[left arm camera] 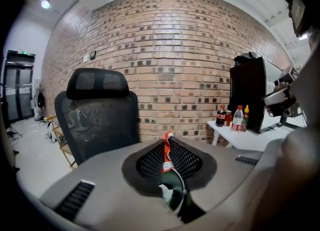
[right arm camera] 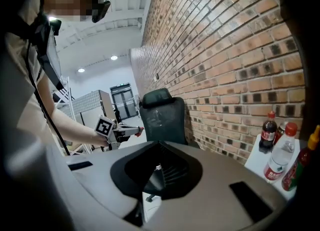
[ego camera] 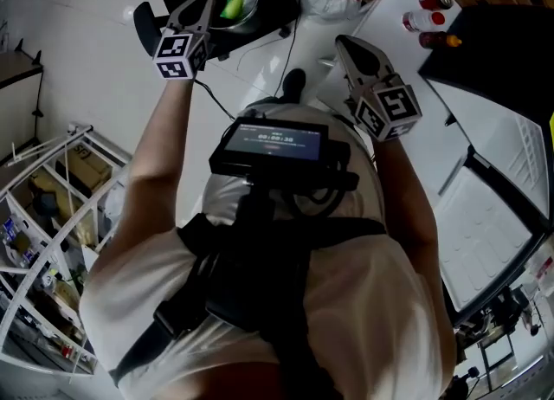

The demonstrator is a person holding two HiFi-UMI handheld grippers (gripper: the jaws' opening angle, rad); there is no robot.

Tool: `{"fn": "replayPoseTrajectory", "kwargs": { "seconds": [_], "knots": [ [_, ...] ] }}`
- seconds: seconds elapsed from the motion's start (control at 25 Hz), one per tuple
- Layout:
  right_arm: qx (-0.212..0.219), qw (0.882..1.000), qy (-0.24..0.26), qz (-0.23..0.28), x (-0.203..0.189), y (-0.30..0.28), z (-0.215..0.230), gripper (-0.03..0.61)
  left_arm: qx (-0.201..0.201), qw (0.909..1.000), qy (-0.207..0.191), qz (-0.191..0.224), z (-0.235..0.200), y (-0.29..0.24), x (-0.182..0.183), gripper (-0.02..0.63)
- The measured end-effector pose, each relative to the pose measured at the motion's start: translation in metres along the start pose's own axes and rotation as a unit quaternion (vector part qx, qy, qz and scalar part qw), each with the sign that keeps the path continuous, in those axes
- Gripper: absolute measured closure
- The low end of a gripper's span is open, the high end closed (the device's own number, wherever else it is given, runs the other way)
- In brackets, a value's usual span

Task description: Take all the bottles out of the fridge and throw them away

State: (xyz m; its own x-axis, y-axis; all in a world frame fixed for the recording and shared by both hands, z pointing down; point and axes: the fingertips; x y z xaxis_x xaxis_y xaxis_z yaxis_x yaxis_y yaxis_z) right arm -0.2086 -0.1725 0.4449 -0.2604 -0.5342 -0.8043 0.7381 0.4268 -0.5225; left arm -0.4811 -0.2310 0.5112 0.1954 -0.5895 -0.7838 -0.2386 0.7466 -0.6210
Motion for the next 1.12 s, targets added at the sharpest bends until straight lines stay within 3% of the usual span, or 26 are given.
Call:
{"fn": "replayPoseTrajectory", "kwargs": {
  "seconds": [0.52,0.8,0.92,1.0,1.12],
  "knots": [
    [-0.039,0.999,-0.025,0.000,-0.007,0.018,0.026,0.586,0.003,0.9947,-0.015,-0.102,-0.014,-0.081,-0.042,0.571],
    [-0.053,0.998,-0.033,-0.002,-0.010,0.024,0.035,0.586,0.004,0.9929,-0.017,-0.117,-0.019,-0.094,-0.046,0.571],
    [-0.055,0.998,-0.032,-0.002,-0.010,0.024,0.036,0.586,0.018,0.9923,-0.015,-0.122,-0.023,-0.095,-0.048,0.547],
    [-0.056,0.998,-0.031,0.000,-0.009,0.024,0.037,0.586,0.026,0.9919,-0.010,-0.124,-0.026,-0.095,-0.049,0.456],
    [-0.055,0.998,-0.031,0.001,-0.009,0.024,0.037,0.586,0.036,0.9915,-0.010,-0.124,-0.029,-0.093,-0.049,0.451]
  ]
}}
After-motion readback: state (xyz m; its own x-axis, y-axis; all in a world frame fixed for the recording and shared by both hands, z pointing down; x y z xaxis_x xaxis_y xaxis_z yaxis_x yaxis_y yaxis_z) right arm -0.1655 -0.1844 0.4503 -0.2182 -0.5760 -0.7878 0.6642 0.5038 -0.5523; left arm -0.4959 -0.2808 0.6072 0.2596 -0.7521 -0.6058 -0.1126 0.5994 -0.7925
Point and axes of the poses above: the fingertips, and each gripper's own axes: y backward along the fingers, z to its right, x out of its top, and after that the axes turned 15 degrees about -z, right-handed
